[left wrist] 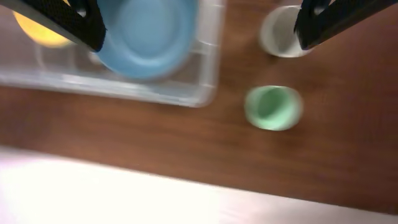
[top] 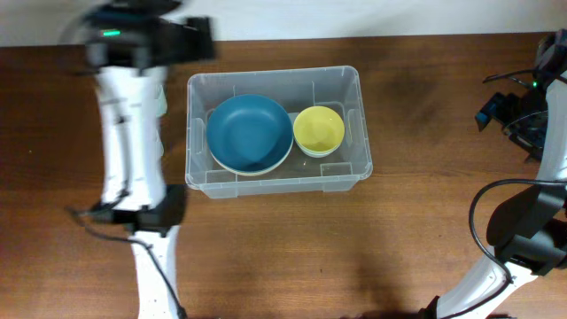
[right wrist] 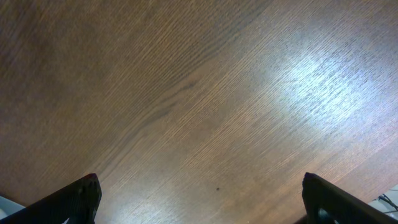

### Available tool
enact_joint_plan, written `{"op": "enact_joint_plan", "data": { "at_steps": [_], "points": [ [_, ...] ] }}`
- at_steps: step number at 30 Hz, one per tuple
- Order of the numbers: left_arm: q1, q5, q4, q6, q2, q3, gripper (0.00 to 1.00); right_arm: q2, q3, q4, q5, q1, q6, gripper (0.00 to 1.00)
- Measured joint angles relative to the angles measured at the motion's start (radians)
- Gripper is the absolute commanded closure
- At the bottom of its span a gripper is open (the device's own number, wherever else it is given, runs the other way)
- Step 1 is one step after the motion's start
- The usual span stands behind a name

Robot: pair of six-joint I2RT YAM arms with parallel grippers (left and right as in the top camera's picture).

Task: Pack container
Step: 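Withdraw the left gripper toward the cups on the left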

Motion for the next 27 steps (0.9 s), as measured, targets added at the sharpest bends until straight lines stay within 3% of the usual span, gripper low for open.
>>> {"op": "enact_joint_plan", "data": {
  "at_steps": [8,27],
  "points": [
    [0.202,0.024,-0.002,0.000,0.011,-0.121,0.01,0.000,0.000,0.000,0.000,0.000,0.001,0.01],
    [0.370,0.074,-0.006,-0.011,0.083,-0.465,0.00,0.000,0.000,0.000,0.000,0.000,0.000,0.01]
  ]
}}
